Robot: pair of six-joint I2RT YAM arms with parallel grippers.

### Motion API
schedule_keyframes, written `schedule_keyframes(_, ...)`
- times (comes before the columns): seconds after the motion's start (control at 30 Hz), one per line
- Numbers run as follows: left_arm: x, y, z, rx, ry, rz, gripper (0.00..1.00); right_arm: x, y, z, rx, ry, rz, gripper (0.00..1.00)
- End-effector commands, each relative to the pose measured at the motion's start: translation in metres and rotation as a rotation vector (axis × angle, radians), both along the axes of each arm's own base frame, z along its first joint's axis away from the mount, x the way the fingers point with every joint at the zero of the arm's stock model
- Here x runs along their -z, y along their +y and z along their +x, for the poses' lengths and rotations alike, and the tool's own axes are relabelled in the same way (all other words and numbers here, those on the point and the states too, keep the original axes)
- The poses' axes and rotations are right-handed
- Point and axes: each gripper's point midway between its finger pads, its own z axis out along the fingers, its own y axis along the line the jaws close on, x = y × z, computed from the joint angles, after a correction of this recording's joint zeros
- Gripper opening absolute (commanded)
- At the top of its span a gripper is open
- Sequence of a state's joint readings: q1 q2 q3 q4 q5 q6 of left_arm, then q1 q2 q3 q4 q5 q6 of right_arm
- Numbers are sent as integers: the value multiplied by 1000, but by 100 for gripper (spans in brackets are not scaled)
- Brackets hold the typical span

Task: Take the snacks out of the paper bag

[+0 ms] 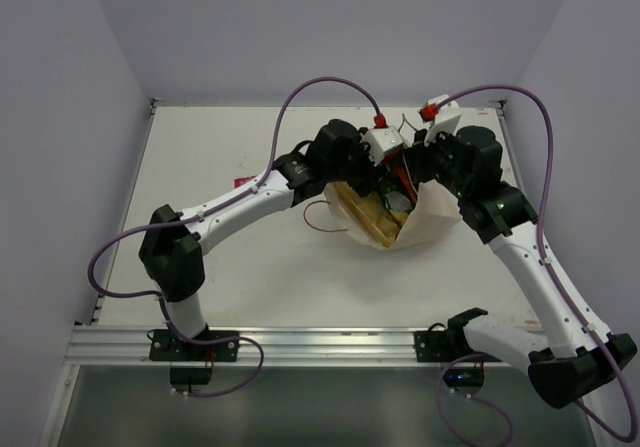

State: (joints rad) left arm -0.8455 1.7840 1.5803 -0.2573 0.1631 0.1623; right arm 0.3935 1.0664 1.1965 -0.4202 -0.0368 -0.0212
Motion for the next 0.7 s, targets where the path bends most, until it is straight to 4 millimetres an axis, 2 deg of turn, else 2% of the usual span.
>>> schedule_keyframes(0.0, -24, -1, 9, -14, -62, -26, 59, -16, 3, -9, -33, -31, 7, 0)
schedule_keyframes(0.03, -22, -1, 9, -15, -60, -22, 48, -16, 2, -8, -30, -34, 8, 0)
schedule_keyframes(0.17, -18, 4, 7, -30, -46, -10, 22, -17, 0, -9, -21, -42, 6, 0)
schedule_keyframes(0.23, -18, 8, 4, -34, -41, -10, 19, -17, -1, -9, -17, -46, 7, 0)
schedule_keyframes(0.33, -19, 13, 0, -42, -39, -10, 3, -18, -2, -9, -9, -53, 7, 0)
schedule_keyframes(0.4, -22, 16, -2, -44, -41, -16, 0, -17, -2, -9, -8, -53, 7, 0)
schedule_keyframes(0.67, -15, 31, -13, -67, -10, -1, 0, -18, -6, -8, 13, -60, 5, 0)
